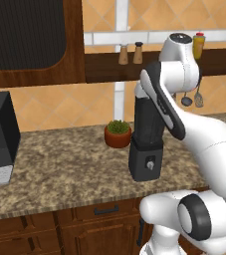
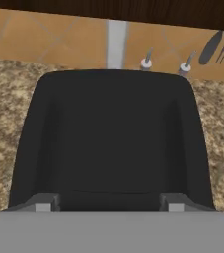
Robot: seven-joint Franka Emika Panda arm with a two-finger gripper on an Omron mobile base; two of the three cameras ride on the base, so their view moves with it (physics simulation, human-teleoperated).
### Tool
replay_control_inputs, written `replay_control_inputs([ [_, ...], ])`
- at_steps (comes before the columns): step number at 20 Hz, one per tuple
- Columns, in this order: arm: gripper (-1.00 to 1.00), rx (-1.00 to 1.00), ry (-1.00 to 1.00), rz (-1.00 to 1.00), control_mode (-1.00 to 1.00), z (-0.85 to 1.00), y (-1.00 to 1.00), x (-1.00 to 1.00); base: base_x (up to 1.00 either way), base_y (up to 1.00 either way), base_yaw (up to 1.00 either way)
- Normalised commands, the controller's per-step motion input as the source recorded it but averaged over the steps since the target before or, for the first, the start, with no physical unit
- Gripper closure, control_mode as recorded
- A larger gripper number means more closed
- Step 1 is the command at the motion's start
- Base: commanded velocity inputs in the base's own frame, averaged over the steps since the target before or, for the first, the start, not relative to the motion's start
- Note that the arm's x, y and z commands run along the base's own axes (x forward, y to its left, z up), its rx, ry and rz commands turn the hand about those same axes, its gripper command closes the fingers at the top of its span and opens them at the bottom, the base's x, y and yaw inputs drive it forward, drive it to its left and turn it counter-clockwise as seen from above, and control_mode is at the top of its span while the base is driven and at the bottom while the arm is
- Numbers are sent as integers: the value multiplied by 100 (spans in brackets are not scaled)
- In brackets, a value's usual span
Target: Close the lid blender by securely placing the lid on top.
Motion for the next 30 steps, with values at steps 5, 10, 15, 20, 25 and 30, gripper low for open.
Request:
replay_control_inputs([
  [5, -100, 0, 2, 0, -100, -10, 4, -1, 0, 0, 0],
  [10, -100, 0, 17, 0, -100, -15, 2, 27, 0, 0, 0],
  [15, -100, -4, 24, 0, -100, -1, 7, 42, 0, 0, 0],
  [20, -100, -10, 6, 0, -100, 0, 3, 50, 0, 0, 0],
  [25, -100, -7, 2, 0, -100, -4, 1, 14, 0, 0, 0],
  [30, -100, -4, -8, 0, -100, 39, 28, -57, 0, 0, 0],
])
